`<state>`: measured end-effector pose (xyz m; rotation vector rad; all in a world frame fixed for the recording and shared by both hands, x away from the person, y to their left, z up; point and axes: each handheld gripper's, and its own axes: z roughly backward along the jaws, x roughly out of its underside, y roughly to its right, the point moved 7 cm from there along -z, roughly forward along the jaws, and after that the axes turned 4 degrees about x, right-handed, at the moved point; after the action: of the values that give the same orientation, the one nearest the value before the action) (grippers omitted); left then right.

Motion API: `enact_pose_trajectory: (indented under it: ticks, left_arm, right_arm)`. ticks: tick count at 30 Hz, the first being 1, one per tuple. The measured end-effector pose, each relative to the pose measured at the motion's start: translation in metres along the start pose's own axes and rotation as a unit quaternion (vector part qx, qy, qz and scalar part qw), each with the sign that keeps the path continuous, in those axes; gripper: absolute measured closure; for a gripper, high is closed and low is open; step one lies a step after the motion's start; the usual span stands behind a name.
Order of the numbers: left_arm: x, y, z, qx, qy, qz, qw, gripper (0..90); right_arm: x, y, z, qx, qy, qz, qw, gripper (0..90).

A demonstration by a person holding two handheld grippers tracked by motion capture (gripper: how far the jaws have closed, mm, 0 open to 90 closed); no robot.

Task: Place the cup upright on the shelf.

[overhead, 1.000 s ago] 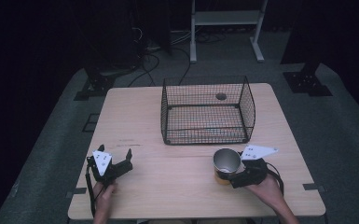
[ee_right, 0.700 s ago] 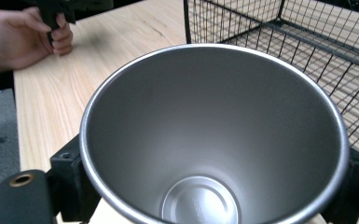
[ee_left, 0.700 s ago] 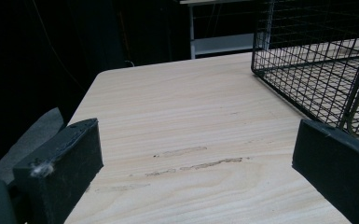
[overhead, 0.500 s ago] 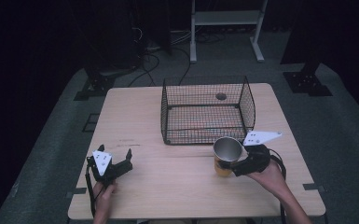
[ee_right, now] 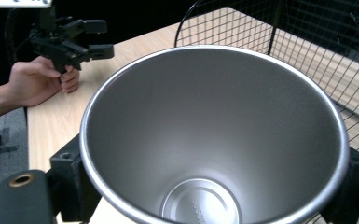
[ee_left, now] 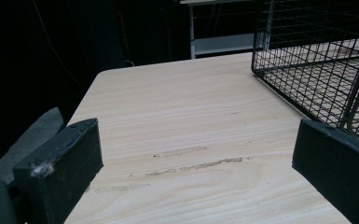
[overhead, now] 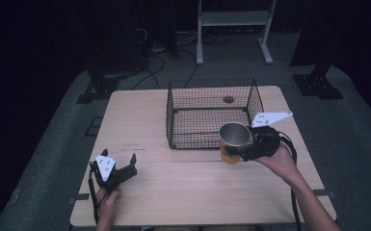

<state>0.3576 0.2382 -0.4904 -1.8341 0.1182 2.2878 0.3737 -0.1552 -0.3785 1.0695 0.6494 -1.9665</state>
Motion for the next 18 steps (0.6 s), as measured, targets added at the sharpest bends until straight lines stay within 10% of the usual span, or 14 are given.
enact_pose_trajectory:
  ticks: [18]
  left_arm:
    - [0.000, 0.000, 0.000, 0.001, 0.000, 0.001, 1.0000, 0.8]
  right_arm:
    - [-0.051, 0.033, -0.015, 0.006, -0.011, -0.005, 0.9999, 12.5]
